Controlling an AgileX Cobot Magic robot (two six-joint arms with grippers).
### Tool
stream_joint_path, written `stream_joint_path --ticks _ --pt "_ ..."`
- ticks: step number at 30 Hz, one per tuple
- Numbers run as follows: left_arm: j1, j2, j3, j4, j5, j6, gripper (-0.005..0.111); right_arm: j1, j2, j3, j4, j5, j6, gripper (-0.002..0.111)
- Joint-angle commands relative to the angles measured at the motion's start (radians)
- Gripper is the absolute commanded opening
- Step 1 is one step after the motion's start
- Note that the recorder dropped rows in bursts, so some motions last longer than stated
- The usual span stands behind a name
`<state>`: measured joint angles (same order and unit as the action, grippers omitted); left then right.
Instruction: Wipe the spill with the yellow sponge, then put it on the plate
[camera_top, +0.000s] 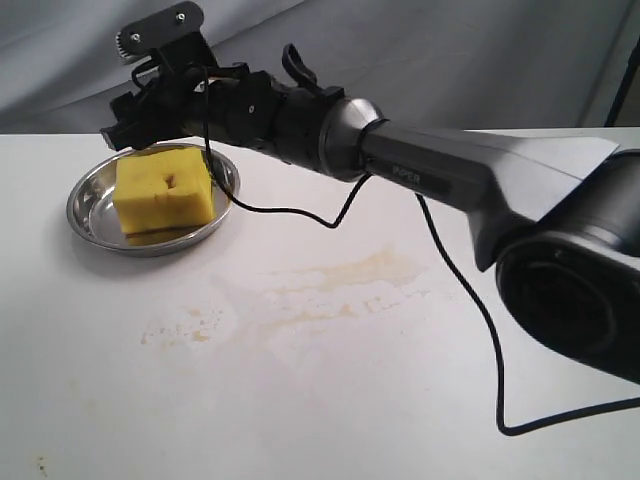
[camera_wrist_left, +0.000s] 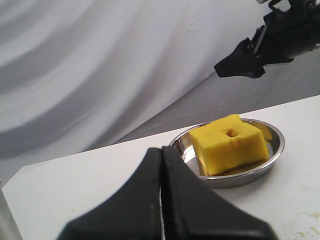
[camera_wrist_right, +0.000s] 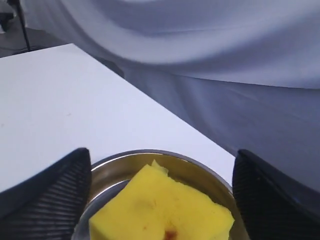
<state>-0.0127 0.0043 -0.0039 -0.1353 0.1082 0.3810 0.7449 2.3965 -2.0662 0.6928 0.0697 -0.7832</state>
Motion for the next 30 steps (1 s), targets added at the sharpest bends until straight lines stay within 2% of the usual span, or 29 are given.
stream_joint_path --ticks 1,9,17,24,27,30 --pt "-0.003 -0.004 0.004 -0.002 -0.007 -0.005 0.000 -0.018 -0.060 -0.007 -0.086 0.147 -0.002 0.068" --pt "-0.003 -0.004 0.004 -0.002 -0.007 -0.005 0.000 -0.079 -0.124 -0.005 -0.115 0.401 0.000 0.058" --pt "-0.003 -0.004 0.004 -0.002 -0.007 -0.005 0.000 -0.195 -0.147 -0.005 -0.122 0.717 0.052 0.051" --pt "-0.003 -0.004 0.004 -0.002 -0.007 -0.005 0.000 -0.288 -0.147 -0.005 -0.134 0.922 0.084 0.043" --pt "-0.003 -0.004 0.004 -0.002 -0.007 -0.005 0.000 -0.320 -0.147 -0.005 -0.169 0.981 0.096 0.037" --pt "-0.003 -0.004 0.004 -0.002 -0.007 -0.005 0.000 -0.348 -0.147 -0.005 -0.218 1.027 0.113 0.026"
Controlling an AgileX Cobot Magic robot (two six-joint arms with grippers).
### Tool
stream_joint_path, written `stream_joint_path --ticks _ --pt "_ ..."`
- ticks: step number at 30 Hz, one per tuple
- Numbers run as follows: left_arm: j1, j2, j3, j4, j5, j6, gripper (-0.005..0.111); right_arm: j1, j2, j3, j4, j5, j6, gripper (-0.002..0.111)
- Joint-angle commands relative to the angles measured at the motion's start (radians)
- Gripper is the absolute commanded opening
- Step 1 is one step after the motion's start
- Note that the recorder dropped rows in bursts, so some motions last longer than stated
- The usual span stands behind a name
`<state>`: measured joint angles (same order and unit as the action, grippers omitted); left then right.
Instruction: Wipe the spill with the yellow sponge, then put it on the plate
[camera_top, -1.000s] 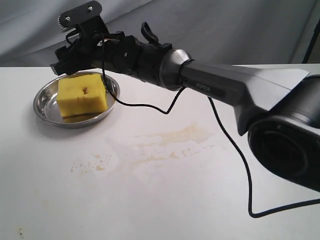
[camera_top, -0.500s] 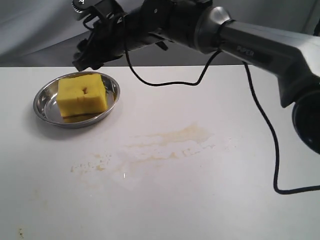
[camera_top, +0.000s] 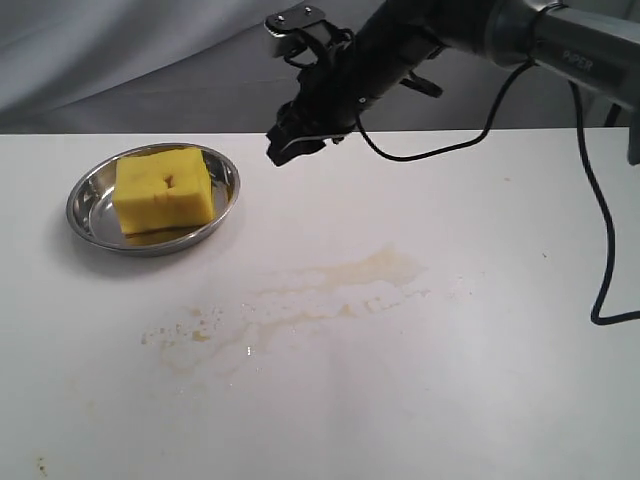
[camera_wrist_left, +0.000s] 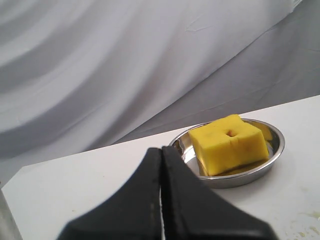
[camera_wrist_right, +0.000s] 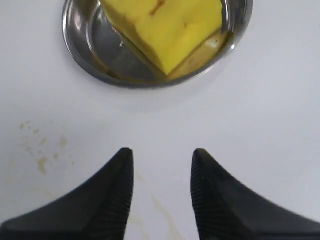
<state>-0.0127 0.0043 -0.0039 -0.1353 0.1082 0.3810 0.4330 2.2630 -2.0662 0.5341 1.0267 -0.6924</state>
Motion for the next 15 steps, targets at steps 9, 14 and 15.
stream_joint_path --ticks 9,14,15 --pt "-0.003 -0.004 0.004 -0.002 -0.007 -0.005 0.000 -0.105 -0.022 -0.005 -0.267 0.158 0.147 0.000" --pt "-0.003 -0.004 0.004 -0.002 -0.007 -0.005 0.000 -0.170 -0.033 -0.005 -0.498 0.194 0.328 0.000" --pt "-0.003 -0.004 0.004 -0.002 -0.007 -0.005 0.000 -0.189 -0.033 -0.005 -0.523 0.194 0.352 0.000"
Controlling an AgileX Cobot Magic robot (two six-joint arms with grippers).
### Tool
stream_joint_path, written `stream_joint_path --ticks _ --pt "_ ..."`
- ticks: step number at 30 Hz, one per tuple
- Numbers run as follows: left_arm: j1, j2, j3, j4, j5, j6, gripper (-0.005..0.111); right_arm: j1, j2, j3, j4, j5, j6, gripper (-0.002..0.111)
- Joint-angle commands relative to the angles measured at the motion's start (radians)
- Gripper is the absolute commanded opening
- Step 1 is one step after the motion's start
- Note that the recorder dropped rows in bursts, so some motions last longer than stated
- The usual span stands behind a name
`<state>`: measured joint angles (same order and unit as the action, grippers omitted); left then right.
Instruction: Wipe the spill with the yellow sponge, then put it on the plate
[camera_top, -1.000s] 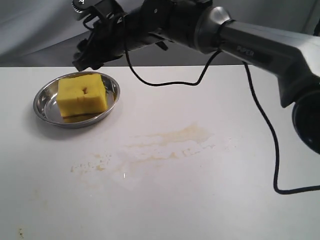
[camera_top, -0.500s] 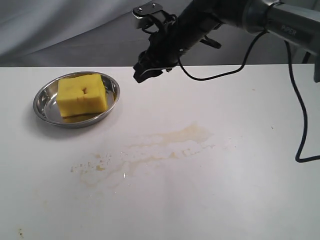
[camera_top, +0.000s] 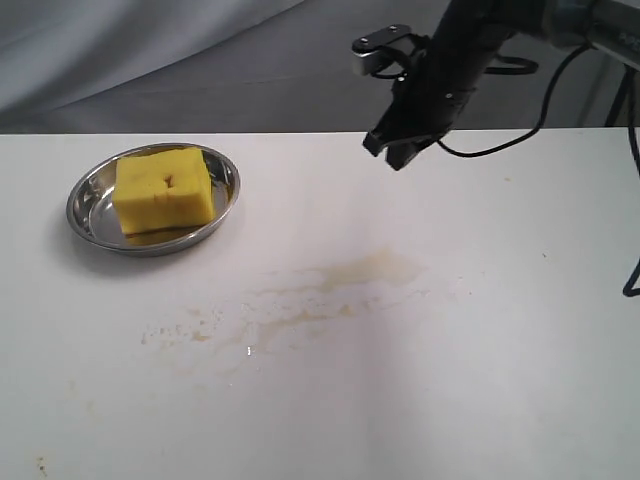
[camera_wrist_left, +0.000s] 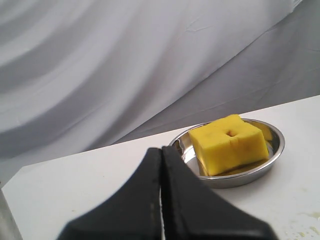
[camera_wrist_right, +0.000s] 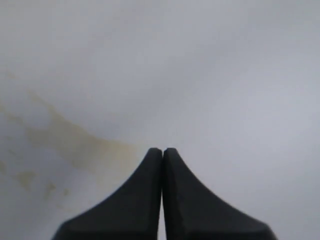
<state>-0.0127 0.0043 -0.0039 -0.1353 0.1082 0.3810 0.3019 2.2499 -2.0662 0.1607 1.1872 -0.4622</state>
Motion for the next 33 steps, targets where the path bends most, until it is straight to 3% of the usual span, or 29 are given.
stream_joint_path --ticks 1,9,15,20,24,29,33 --pt "-0.003 -0.004 0.004 -0.002 -0.007 -0.005 0.000 -0.077 -0.020 -0.003 -0.172 0.034 0.143 0.000" --pt "-0.003 -0.004 0.004 -0.002 -0.007 -0.005 0.000 -0.226 -0.068 0.092 -0.185 0.034 0.207 0.000" --pt "-0.003 -0.004 0.004 -0.002 -0.007 -0.005 0.000 -0.326 -0.224 0.288 -0.178 -0.191 0.216 0.000" --pt "-0.003 -0.004 0.004 -0.002 -0.007 -0.005 0.000 -0.426 -0.520 0.739 -0.176 -0.690 0.157 0.000" --pt "-0.003 -0.004 0.004 -0.002 -0.007 -0.005 0.000 -0.440 -0.607 1.057 -0.123 -1.109 0.153 0.000" --pt "-0.003 -0.004 0.004 -0.002 -0.007 -0.005 0.000 -0.433 -0.605 1.305 -0.128 -1.401 0.266 0.000" --pt "-0.003 -0.004 0.004 -0.002 -0.007 -0.005 0.000 -0.361 -0.605 1.447 -0.363 -1.593 0.462 0.000"
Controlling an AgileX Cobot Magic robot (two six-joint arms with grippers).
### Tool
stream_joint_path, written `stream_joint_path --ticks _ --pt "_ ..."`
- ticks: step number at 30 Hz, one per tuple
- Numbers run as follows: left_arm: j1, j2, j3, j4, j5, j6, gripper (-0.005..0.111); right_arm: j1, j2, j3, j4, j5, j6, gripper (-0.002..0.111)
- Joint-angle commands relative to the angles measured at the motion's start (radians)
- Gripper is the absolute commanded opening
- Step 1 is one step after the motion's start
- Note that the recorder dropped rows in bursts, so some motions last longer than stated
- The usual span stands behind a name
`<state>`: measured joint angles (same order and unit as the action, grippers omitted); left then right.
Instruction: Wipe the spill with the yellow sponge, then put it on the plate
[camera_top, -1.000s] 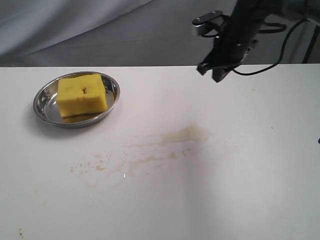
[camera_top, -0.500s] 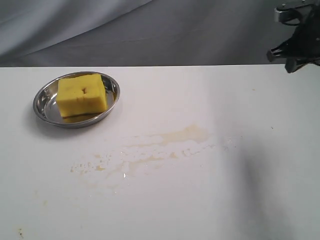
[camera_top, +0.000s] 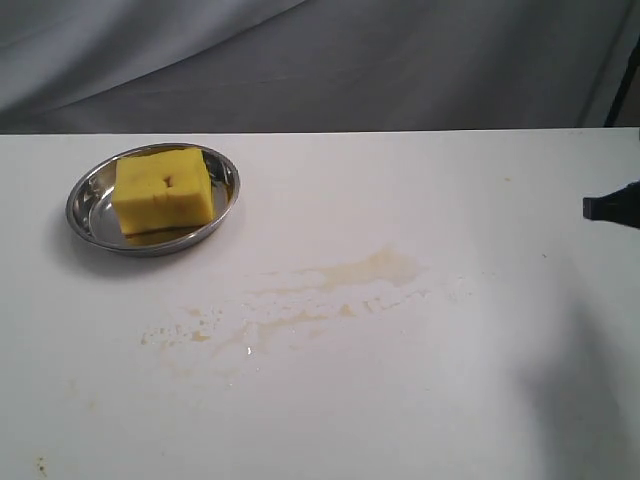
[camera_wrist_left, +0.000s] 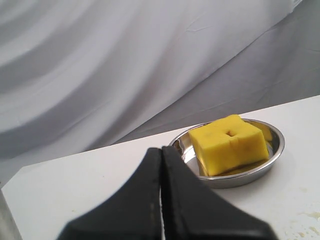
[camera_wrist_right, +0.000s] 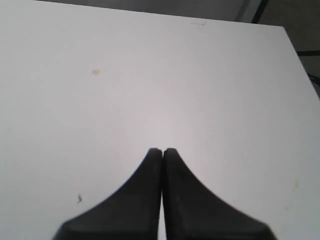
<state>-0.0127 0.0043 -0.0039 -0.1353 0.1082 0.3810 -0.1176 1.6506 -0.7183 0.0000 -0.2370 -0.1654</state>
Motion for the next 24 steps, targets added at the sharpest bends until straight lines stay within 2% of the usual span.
stream_joint_path --ticks 1,5,8,24 --pt "-0.003 -0.004 0.004 -0.002 -0.007 -0.005 0.000 0.082 -0.005 0.120 -0.292 -0.219 0.244 0.000" --pt "-0.003 -0.004 0.004 -0.002 -0.007 -0.005 0.000 0.162 -0.005 0.173 -0.668 -0.431 0.541 0.000" --pt "-0.003 -0.004 0.004 -0.002 -0.007 -0.005 0.000 0.207 -0.005 0.175 -0.868 -0.534 0.670 0.000" --pt "-0.003 -0.004 0.004 -0.002 -0.007 -0.005 0.000 0.233 -0.005 0.175 -0.898 -0.587 0.675 0.000"
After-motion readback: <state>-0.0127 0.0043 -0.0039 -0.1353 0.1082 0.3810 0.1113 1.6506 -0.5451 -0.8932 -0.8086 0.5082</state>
